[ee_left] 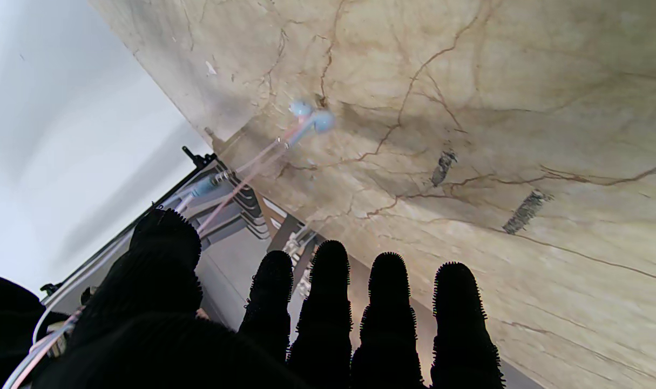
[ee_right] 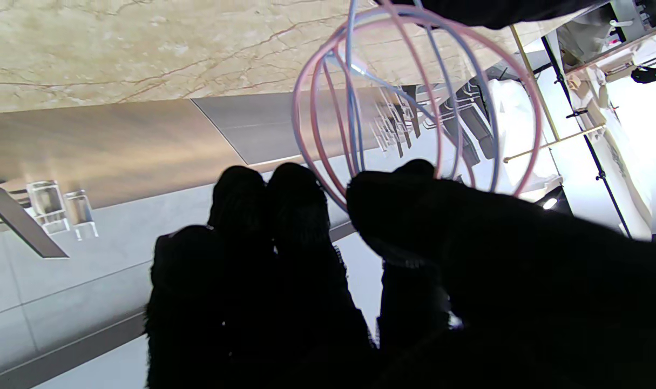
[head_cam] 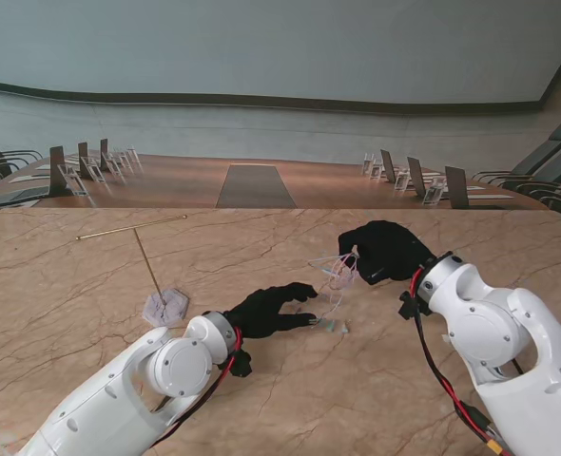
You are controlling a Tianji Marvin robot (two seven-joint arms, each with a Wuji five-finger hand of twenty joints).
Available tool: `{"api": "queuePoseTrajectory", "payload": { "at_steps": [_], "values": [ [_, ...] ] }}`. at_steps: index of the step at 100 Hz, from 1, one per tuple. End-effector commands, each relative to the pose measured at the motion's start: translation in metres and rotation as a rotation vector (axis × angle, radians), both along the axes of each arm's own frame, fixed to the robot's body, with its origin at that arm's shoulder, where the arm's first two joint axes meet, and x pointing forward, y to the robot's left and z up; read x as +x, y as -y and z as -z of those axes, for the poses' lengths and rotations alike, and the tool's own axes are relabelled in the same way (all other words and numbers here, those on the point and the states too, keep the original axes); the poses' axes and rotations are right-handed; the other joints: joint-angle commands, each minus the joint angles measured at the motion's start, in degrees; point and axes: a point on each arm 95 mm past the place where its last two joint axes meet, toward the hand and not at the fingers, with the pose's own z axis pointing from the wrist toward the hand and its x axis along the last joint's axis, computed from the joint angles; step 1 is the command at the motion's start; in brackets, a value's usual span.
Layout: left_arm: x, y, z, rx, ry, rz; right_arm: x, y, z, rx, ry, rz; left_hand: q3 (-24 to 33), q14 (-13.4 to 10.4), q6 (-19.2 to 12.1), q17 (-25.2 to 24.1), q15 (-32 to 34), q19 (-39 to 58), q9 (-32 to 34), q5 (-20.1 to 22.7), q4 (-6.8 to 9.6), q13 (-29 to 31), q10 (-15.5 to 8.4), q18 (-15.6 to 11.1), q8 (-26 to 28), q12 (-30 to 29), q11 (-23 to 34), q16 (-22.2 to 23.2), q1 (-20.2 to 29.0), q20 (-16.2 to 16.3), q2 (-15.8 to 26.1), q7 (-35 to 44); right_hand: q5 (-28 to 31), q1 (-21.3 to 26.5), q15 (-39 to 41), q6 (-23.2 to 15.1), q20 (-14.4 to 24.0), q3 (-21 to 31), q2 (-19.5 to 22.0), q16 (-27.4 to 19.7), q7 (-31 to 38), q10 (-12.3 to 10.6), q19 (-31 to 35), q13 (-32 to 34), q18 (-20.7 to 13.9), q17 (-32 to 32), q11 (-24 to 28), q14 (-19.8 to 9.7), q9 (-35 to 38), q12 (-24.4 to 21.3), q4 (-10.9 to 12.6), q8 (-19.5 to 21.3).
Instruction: Take the wired earphone off the rack, coil the cable and place them on the table
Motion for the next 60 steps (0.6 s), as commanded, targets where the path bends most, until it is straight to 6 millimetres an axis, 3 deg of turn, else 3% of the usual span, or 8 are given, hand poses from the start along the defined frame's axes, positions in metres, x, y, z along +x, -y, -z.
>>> {"api": "queuePoseTrajectory", "payload": {
  "at_steps": [1,60],
  "values": [
    [-0.004,-0.003,0.002,0.010,0.001,-0.008,-0.002,0.002,0.009,-0.015,-0.028,0.014,1.1,-1.9,-0.1,-0.7,-1.1,-0.8,-1.4,-1.7,1.72,-1.2,-0.7,-1.8,-0.6,-0.8,-1.1,-0.8,-1.7,-0.4,-0.3,-1.7,0.9,0.0,3.5,0.9,0.1,2.0,-1.6,1.0,2.8,5.7,1.1,0.6,-3.9,0.2,0.6,5.6,-0.3,0.7,-0.1,2.1],
    [-0.008,-0.019,0.007,0.019,0.024,-0.063,-0.027,0.025,0.049,-0.141,-0.181,0.111,-0.5,-1.3,-0.3,0.0,-0.3,-0.9,0.3,-0.5,1.46,0.2,-0.3,-1.1,-1.1,-1.3,-0.7,-0.3,-1.3,0.7,1.7,-1.2,2.5,-0.6,4.8,2.3,0.6,4.9,-4.4,0.4,3.2,7.0,2.2,3.2,-1.7,2.8,1.2,7.2,2.3,0.6,0.5,0.8]
  ]
}}
